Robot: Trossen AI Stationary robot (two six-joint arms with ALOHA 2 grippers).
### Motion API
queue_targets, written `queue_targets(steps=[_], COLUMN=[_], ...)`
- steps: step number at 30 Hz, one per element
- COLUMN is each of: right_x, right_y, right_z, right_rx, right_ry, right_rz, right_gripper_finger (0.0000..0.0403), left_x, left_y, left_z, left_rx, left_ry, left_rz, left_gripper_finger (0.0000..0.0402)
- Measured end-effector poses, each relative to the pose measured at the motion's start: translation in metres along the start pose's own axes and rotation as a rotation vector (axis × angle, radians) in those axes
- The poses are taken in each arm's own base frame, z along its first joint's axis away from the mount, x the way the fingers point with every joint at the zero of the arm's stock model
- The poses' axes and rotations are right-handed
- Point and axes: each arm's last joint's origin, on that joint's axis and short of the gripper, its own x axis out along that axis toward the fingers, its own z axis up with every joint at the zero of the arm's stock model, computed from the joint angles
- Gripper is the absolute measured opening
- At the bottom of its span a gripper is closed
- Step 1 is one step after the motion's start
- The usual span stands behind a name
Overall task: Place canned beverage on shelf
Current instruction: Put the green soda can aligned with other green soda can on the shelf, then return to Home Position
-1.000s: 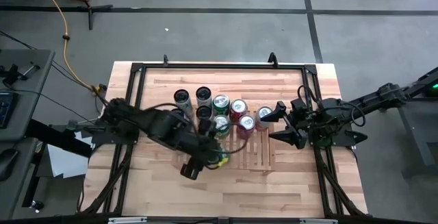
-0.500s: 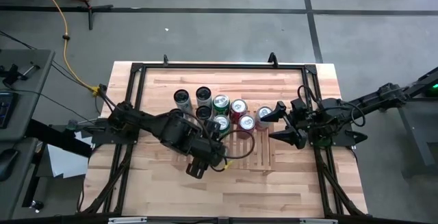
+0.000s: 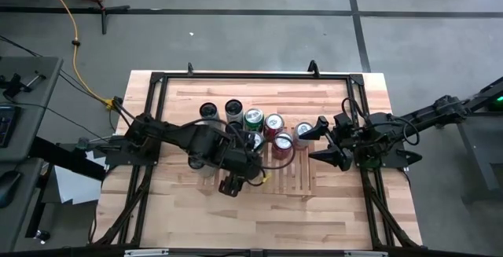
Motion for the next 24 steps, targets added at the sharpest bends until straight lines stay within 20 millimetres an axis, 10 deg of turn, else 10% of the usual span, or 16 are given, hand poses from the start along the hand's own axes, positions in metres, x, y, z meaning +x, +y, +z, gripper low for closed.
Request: queue_targets(steps=[16, 24], right_x=[0.0, 0.0], right_y=[0.0, 0.0], right_z=[0.0, 0.0], right_rx=[0.0, -0.005], right_ry=[0.0, 0.0], right_rz=[-0.001, -0.001], right_gripper_finger=[0.0354, 0.0354], left_x=[-0.015, -0.066], left_y=[0.007, 0.022], left_z=[0.005, -0.01], left_rx=[-0.003, -0.111], left_ry=[-0.087, -0.219], left_rz=[0.035, 0.124], left_gripper_finger=[0.0384, 0.0383])
